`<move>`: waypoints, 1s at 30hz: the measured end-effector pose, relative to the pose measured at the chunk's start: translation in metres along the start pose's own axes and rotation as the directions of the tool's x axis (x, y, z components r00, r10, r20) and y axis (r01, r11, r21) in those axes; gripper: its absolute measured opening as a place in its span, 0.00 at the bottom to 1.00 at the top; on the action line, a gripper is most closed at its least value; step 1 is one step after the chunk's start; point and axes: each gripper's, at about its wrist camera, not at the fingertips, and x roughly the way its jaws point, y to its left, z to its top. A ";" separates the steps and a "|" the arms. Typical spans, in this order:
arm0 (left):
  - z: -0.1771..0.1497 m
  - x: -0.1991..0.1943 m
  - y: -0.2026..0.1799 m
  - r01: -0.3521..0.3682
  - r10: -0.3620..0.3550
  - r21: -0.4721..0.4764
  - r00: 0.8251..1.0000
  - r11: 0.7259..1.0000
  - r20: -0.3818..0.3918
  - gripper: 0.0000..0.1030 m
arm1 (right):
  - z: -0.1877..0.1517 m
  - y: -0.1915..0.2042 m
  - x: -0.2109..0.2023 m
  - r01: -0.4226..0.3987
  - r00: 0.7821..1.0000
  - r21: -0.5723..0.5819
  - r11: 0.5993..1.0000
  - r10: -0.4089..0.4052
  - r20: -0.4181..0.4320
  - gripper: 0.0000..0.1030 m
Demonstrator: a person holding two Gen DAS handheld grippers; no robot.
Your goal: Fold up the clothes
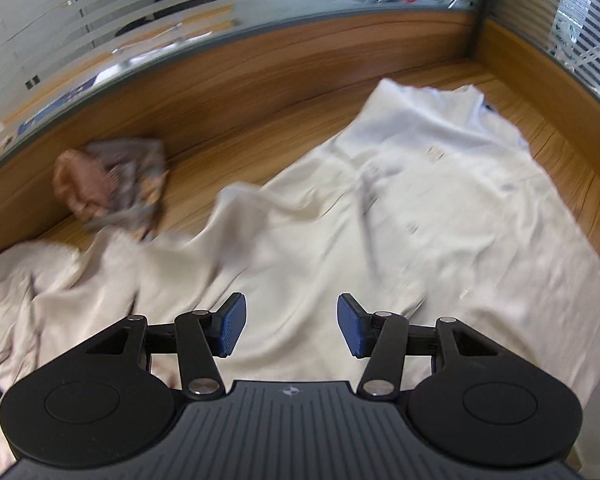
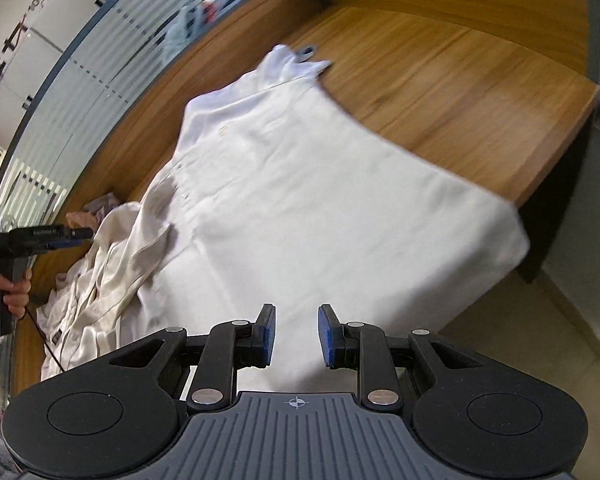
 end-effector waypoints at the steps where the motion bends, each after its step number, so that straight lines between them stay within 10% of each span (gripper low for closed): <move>1: -0.009 -0.002 0.009 0.001 -0.001 0.007 1.000 1.000 -0.001 0.55 | -0.006 0.008 0.002 0.003 1.000 -0.002 1.000 -0.003 0.002 0.26; 12: -0.111 -0.016 0.083 -0.060 0.055 0.146 0.998 0.987 0.034 0.55 | -0.076 0.091 0.021 0.034 0.999 0.010 0.999 -0.034 0.034 0.26; 22: -0.142 -0.013 0.140 -0.064 0.057 0.084 0.996 0.994 0.073 0.53 | -0.123 0.154 0.023 0.037 0.998 -0.007 0.999 -0.037 0.057 0.26; 26: -0.149 -0.009 0.146 0.001 -0.003 0.050 1.000 0.999 0.029 0.04 | -0.134 0.170 0.019 0.043 0.996 -0.015 0.999 -0.042 0.074 0.26; 30: -0.154 -0.021 0.135 0.119 -0.120 0.043 0.992 0.992 0.035 0.01 | -0.142 0.185 0.018 0.052 0.996 -0.031 0.998 -0.049 0.081 0.26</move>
